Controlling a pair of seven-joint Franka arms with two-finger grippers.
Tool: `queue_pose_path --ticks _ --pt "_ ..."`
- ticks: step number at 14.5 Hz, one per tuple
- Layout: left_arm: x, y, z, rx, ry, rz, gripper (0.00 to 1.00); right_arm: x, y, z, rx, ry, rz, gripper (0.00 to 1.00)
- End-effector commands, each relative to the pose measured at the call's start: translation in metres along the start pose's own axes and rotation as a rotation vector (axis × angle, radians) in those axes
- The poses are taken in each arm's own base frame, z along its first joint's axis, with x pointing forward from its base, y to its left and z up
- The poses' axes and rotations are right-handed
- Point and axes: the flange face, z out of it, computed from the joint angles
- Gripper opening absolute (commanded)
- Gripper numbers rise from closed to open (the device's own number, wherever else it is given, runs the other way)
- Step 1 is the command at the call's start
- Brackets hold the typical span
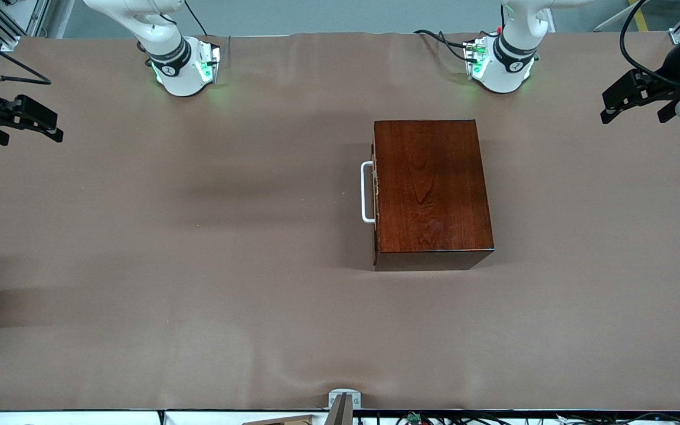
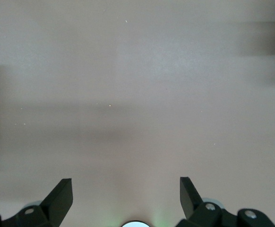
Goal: Open drawer, take yellow block, close drawer
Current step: 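Move the left gripper toward the white drawer handle of the wooden box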
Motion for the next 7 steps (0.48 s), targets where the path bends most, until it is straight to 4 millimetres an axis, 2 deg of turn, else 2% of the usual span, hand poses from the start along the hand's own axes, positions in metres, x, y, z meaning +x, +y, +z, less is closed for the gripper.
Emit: queue_pose_path --ticks 1,5,7 --pt "-0.004 -0.003 -0.007 -0.011 -0.003 0.015 1.0 -0.001 0.003 -0.003 0.004 0.009 0.0 1.0" --pt "0.0 -0.001 -0.002 -0.009 -0.01 0.009 1.0 -0.001 0.013 -0.002 0.006 0.006 0.02 1.0" --pt "0.006 0.012 0.003 -0.005 -0.019 0.03 1.0 -0.001 0.015 -0.001 0.006 0.003 0.022 1.0"
